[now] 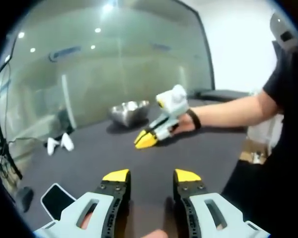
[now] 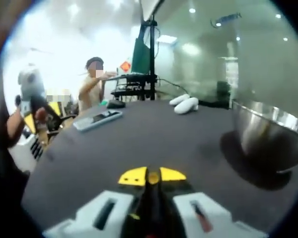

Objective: Pick up the QQ candy scattered on the table and place it into the stainless steel bowl on the table

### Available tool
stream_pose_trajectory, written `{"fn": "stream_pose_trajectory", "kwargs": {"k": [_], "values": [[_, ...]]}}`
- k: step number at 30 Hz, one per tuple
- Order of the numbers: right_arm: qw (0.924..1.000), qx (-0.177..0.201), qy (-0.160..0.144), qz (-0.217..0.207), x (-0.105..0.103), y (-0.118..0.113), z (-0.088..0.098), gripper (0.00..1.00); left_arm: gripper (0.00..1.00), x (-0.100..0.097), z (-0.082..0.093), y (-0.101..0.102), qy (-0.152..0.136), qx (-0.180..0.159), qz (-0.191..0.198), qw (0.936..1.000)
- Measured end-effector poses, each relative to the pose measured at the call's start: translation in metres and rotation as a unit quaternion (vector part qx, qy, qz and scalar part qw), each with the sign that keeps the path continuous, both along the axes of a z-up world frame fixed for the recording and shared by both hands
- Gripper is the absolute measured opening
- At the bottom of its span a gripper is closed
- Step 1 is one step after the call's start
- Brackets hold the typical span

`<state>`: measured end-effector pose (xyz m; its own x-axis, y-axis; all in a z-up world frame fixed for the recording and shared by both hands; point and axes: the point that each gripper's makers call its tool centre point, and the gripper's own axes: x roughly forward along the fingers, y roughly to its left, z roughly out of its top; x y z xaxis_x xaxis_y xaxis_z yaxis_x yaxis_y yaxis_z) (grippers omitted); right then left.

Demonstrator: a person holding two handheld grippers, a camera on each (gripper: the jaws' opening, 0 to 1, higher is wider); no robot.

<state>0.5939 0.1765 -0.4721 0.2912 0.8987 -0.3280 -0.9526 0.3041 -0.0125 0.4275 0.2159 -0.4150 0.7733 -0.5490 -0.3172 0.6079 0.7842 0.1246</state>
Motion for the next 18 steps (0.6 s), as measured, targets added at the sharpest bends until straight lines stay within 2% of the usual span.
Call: {"fn": "stream_pose_trajectory", "kwargs": {"k": [4, 9, 11, 13, 15, 18], "values": [[0.9995, 0.023, -0.009, -0.019, 0.002, -0.008, 0.018, 0.09, 0.36, -0.001, 0.003, 0.002, -0.003, -0.003, 0.001, 1.0000], [0.9976, 0.025, -0.056, -0.032, 0.004, -0.019, 0.043, 0.09, 0.36, 0.000, 0.002, 0.003, -0.003, -0.004, 0.002, 1.0000], [0.9969, 0.034, -0.060, -0.038, 0.005, -0.023, 0.055, 0.09, 0.36, 0.000, 0.002, 0.001, -0.003, -0.005, 0.000, 1.0000], [0.9952, 0.055, -0.052, -0.062, 0.010, -0.027, 0.072, 0.09, 0.36, 0.000, 0.000, -0.003, -0.003, -0.007, -0.003, 1.0000], [0.9922, 0.061, -0.070, -0.083, 0.020, -0.033, 0.083, 0.09, 0.36, 0.002, -0.002, -0.006, -0.001, -0.006, -0.006, 1.0000], [0.9883, 0.072, -0.079, -0.109, 0.028, -0.039, 0.097, 0.09, 0.36, 0.002, -0.001, -0.010, -0.003, -0.003, -0.010, 0.9999]]}}
